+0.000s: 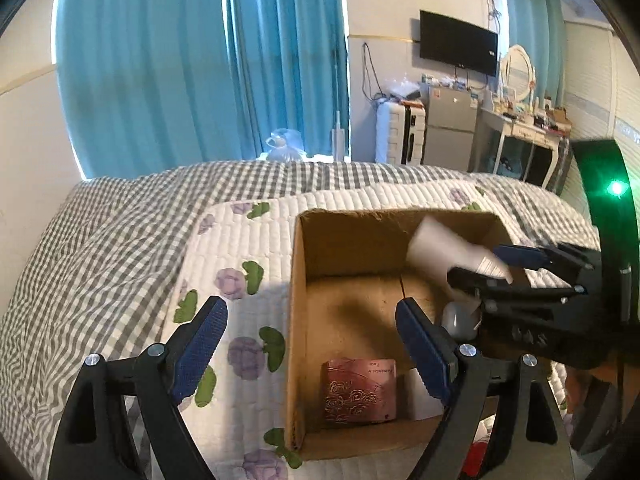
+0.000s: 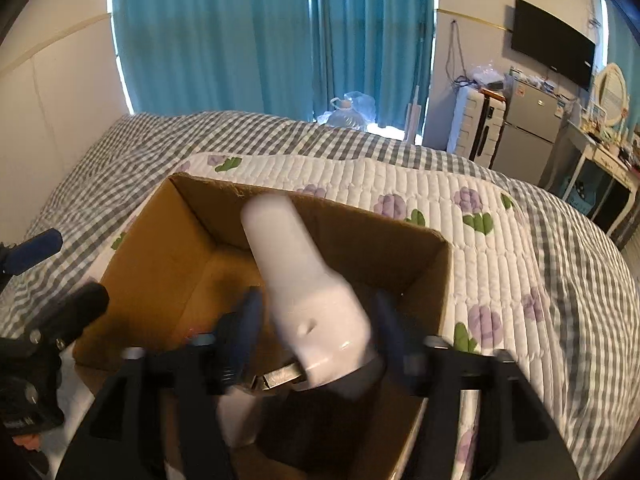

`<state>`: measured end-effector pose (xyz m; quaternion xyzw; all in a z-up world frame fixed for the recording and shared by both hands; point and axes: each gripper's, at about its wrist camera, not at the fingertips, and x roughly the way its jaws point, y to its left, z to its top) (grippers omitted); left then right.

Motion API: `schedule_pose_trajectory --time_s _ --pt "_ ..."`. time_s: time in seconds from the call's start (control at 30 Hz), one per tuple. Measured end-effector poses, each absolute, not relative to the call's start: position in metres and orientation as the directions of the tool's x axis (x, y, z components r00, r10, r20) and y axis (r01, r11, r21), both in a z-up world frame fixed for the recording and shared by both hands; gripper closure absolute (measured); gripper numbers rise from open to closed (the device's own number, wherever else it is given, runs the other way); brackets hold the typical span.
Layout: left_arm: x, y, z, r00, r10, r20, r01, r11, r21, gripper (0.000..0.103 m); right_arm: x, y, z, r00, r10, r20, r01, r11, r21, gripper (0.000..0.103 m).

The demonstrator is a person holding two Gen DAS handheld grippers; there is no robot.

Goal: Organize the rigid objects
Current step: 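Lower the hair dryer and pink card case into the box with both tools and release, then grasp the red-capped bottle with the right tool while the left tool grasps the black remote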

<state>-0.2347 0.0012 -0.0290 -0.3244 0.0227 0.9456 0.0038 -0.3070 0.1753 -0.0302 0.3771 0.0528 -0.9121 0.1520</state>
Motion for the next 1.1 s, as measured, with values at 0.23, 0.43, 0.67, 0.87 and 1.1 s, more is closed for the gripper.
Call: schedule_pose_trajectory --time_s 0.23,0.43,0.67,0.87,1.1 --pt "-0.19 -0.01 -0.016 -0.827 -0.019 -0.562 0.005 -1.0 0.027 0.001 -0.245 0.196 0.005 -0.748 -0.153 -0.646 0.249 -0.967 -0.06 0.007" --pt "-0.151 -0.021 -0.026 -0.795 -0.017 -0.607 0.025 -1.0 -0.005 0.001 -0.18 0.211 0.01 -0.75 -0.095 -0.654 0.209 -0.973 -0.098 0.001" --pt "-0.13 -0.02 -0.065 -0.757 -0.024 -0.653 0.039 -0.999 -0.009 0.001 -0.136 0.202 -0.049 -0.672 -0.081 -0.736 0.233 -0.967 -0.106 0.001" --pt "-0.132 -0.026 -0.116 -0.684 -0.084 -0.724 0.083 -0.996 0.037 0.001 -0.137 0.175 -0.111 -0.58 0.02 -0.814 0.337 -0.904 -0.263 0.001" --pt "-0.13 -0.022 -0.124 -0.676 -0.091 -0.731 0.066 -0.996 0.063 0.001 -0.16 0.166 -0.133 -0.577 0.056 -0.815 0.351 -0.884 -0.309 0.009"
